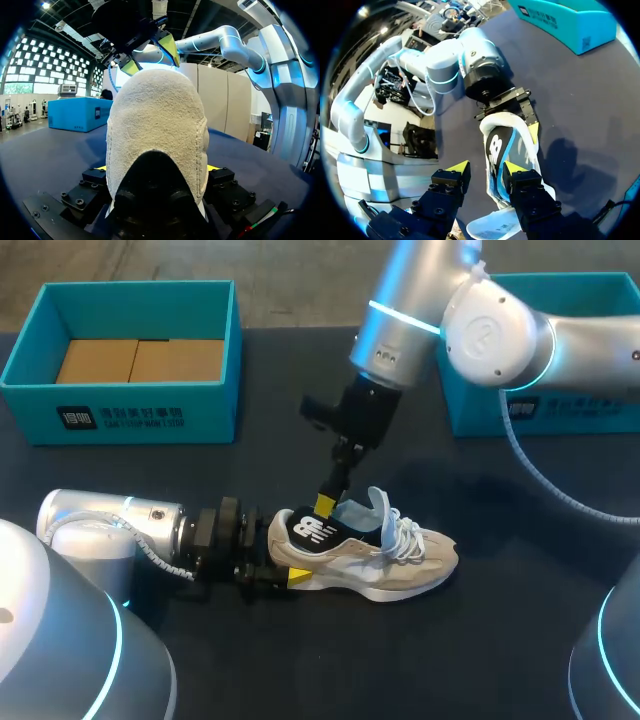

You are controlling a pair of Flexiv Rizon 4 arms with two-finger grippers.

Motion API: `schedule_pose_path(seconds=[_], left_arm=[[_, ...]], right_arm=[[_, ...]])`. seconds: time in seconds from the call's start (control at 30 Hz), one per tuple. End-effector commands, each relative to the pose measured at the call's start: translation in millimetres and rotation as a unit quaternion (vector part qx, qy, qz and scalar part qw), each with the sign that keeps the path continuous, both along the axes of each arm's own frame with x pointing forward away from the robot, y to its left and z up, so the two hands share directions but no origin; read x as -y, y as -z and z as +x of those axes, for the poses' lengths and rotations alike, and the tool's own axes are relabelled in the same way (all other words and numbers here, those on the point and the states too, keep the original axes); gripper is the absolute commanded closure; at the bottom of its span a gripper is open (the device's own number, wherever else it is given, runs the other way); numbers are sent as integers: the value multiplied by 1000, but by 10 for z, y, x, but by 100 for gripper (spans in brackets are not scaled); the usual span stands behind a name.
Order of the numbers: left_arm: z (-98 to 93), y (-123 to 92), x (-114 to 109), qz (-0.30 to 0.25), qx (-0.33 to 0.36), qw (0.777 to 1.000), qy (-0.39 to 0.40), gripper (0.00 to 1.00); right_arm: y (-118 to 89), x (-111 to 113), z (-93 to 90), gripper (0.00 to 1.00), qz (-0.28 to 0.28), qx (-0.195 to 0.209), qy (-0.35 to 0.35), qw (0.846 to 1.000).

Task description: Take the shoe out of the shoebox, open the shoe tongue, remove and reinsert the insole, then place the shoe into the shoebox

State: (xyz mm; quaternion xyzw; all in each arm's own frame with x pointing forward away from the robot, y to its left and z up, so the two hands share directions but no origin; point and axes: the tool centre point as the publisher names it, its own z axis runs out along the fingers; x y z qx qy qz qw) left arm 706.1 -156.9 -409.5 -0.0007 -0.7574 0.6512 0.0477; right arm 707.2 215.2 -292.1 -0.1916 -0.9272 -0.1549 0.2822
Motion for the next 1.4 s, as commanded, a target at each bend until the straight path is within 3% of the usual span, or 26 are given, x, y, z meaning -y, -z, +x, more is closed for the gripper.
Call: schedule_pose_path(seconds=[0.03,0.47,0.83,1.0,1.03,1.1,1.13,1.4], left_arm=[[-3,-5,0,0,0,1000,0,100],[-3,-5,0,0,0,1000,0,100],[-3,-5,0,0,0,1000,0,100],[-3,-5,0,0,0,1000,0,100],[-3,-5,0,0,0,1000,0,100],[-3,-5,0,0,0,1000,0,100],[-3,-5,0,0,0,1000,0,100],[-3,-5,0,0,0,1000,0,100]], right_arm=[[53,-54,-20,58,-3,-3,4,1000],[70,20,2,58,-28,-8,39,999],[202,0,-16,58,-25,-20,45,998],[238,-12,-15,67,-16,-24,38,999],[238,-8,-18,72,-14,-23,38,999],[233,-12,-20,97,-13,-22,34,999],[230,-18,-20,100,-13,-22,31,999],[199,-39,-19,100,-2,-16,4,1000]])
